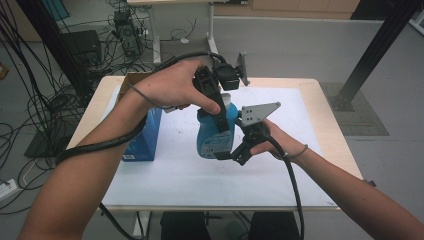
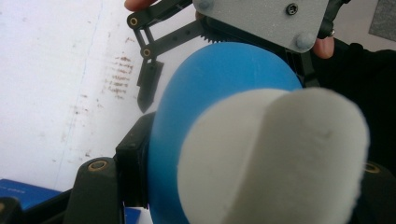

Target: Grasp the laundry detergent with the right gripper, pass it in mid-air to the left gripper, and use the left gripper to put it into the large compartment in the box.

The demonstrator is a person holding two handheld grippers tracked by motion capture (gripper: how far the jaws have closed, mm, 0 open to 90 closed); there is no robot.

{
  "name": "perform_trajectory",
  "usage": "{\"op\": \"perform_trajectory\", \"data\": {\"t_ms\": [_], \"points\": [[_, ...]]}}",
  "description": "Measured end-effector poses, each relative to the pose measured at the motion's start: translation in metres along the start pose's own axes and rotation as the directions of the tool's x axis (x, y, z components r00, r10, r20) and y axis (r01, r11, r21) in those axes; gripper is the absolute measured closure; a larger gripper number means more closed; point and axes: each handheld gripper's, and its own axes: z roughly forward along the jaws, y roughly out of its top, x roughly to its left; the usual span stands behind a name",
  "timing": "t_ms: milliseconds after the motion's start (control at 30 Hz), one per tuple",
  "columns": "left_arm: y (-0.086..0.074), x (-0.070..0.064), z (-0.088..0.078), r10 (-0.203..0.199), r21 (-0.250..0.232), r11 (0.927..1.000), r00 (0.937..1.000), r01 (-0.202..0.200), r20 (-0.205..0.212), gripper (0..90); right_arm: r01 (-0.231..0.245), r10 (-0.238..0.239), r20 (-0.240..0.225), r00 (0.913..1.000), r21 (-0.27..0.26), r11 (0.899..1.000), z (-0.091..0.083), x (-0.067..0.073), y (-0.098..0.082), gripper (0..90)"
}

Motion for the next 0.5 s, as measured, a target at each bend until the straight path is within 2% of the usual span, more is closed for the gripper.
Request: {"op": "perform_trajectory", "data": {"t_ms": [167, 300, 500], "points": [[-0.001, 0.0, 0.001, -0.006, 0.006, 1.0, 1.0, 0.006, 0.004, 35.9, -0.002, 0.002, -0.005, 1.0, 0.033, 0.999, -0.004, 0.0, 0.0, 0.0], [-0.002, 0.0, 0.002, -0.016, 0.017, 0.9997, 0.9999, 0.016, 0.002, 35.8, 0.001, 0.001, -0.016, 0.9999, 0.08, 0.997, -0.008, -0.001, 0.0, 0.0], [-0.003, 0.0, 0.003, -0.023, 0.019, 0.9995, 0.9997, 0.023, -0.002, 35.9, 0.002, -0.001, -0.008, 1.0, 0.159, 0.987, -0.015, 0.0, 0.0, 0.1]]}}
